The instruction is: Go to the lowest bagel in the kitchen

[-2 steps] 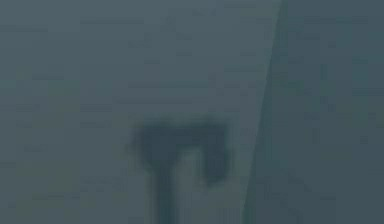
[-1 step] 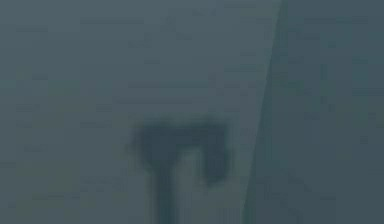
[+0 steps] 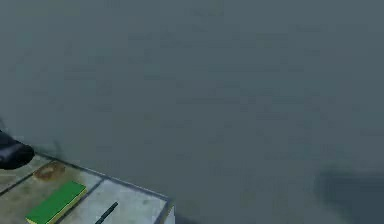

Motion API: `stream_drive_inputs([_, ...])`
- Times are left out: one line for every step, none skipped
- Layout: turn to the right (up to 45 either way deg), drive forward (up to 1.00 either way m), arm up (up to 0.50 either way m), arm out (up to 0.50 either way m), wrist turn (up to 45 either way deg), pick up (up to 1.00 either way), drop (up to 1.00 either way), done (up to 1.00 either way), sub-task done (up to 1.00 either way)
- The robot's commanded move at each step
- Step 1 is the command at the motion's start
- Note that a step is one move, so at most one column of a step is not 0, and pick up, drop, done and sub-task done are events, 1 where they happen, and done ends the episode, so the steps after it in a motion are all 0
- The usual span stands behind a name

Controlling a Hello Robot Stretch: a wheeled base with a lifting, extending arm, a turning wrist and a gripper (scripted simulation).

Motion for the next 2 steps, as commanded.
stream_drive_inputs([18.0, 0.00, 0.00, 0.00, 0.0, 0.00, 0.00, 0.00, 0.00])
stream_drive_inputs([-9.0, 0.00, 0.00, 0.00, 0.0, 0.00, 0.00, 0.00, 0.00])
